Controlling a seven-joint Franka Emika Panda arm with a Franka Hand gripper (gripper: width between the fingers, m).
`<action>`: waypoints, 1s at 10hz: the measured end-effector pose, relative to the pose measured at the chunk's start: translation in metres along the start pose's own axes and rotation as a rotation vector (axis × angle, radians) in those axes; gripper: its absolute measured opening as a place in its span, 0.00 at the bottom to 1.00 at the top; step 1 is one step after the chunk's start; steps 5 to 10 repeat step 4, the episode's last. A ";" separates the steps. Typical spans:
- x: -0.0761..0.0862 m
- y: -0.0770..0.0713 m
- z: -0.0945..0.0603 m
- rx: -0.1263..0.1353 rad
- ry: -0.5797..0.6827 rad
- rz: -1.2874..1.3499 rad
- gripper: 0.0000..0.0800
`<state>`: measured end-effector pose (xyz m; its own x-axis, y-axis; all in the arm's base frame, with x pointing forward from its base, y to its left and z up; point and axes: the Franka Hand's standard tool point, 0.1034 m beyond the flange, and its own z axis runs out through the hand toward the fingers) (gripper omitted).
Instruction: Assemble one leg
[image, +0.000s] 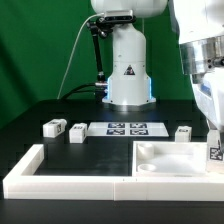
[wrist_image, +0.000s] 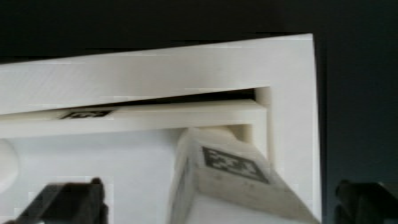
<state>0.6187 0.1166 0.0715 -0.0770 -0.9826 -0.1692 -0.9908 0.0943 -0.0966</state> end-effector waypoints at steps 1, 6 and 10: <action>0.000 0.000 0.000 0.000 0.000 0.000 0.81; 0.000 0.000 0.000 0.000 0.000 0.000 0.81; 0.000 0.000 0.000 0.000 0.000 0.000 0.81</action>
Offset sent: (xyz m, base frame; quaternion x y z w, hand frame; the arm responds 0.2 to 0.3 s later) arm 0.0000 0.0000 0.0000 0.0000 0.0000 0.0000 1.0000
